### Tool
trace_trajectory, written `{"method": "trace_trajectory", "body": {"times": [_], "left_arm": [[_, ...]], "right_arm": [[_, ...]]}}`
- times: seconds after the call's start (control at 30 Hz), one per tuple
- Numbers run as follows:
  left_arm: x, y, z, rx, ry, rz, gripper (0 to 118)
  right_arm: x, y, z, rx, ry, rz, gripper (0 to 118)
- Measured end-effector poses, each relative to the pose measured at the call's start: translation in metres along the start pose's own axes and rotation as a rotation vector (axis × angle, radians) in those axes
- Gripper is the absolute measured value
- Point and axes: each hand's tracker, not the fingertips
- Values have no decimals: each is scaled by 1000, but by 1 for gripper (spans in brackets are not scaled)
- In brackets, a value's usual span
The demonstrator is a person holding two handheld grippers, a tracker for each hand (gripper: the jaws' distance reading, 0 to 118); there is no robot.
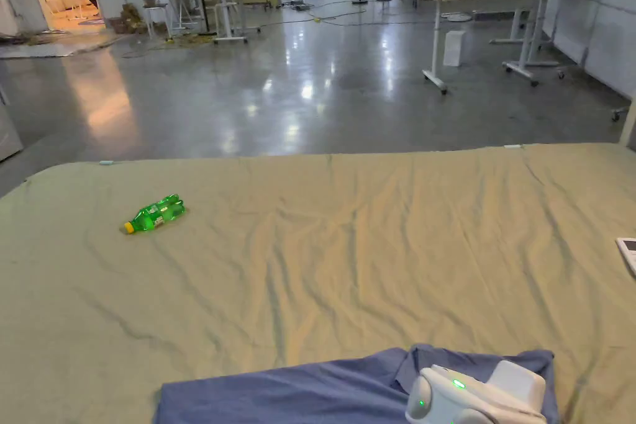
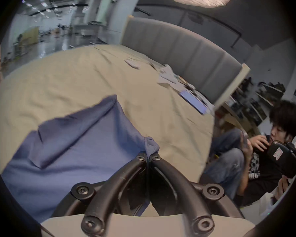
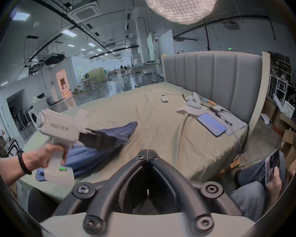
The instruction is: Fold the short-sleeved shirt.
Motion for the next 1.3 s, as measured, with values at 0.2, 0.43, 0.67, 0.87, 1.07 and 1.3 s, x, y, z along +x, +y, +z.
{"method": "trace_trajectory", "body": {"times": [0.2, 0.43, 0.67, 0.87, 1.07, 1.3], "left_arm": [[42, -42, -33, -77, -98, 60, 6], [-17, -57, 43, 121, -177, 252, 85], [-62, -62, 245, 463, 207, 149, 84], [-22, -89, 378, 691, 784, -18, 65], [6, -128, 420, 777, 858, 59, 2], [29, -153, 405, 655, 879, 89, 0]], "right_arm": [[3, -9, 2, -17, -22, 8, 0], [-15, 0, -14, -11, 47, 54, 0], [-65, 50, -41, 115, 202, 169, 0], [-93, 81, -37, 220, 278, 169, 0], [-103, 85, -26, 241, 290, 203, 0], [-100, 78, -12, 234, 279, 191, 0]]}}
